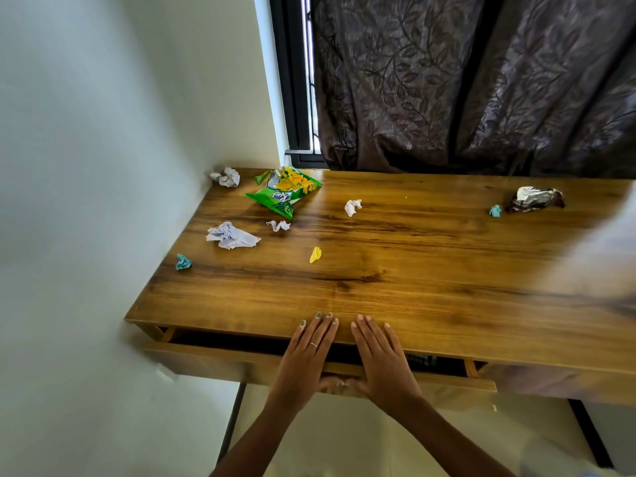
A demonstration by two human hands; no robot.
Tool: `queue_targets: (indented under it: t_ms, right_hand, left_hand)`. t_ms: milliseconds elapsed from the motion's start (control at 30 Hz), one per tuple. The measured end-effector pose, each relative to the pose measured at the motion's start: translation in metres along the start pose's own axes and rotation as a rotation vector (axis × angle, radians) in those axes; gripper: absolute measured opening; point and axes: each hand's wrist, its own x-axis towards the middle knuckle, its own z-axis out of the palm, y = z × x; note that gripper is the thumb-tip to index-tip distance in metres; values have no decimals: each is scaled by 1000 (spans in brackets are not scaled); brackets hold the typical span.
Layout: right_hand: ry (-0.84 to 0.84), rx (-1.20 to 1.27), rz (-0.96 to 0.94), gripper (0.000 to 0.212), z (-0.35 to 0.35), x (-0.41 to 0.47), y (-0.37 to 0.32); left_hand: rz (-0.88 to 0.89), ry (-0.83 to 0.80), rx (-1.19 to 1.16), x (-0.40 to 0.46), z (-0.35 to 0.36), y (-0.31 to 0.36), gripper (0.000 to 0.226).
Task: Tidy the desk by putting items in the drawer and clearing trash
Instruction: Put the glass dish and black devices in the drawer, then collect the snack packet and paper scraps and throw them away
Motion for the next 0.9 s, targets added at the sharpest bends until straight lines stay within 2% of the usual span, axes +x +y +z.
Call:
queue_targets:
  t_ms: [167,233,400,767,900]
  right_hand:
    - [242,-39,-23,90,6,5,-3]
    - [289,-67,-30,83,7,7,-1]
    - [341,-73,-30,69,5,10,1]
    - [374,92,-6,56,3,11,0]
    - [374,130,61,45,6,12,-8]
  left_hand:
    - [-59,128,-88,4,10,8,88]
    - [-88,185,-110,6,13,9,82]
    - [-136,296,-155,10,22,12,69]
    - [-133,290,-248,6,26,11,66]
    - [-141,307,-301,3,26,12,46]
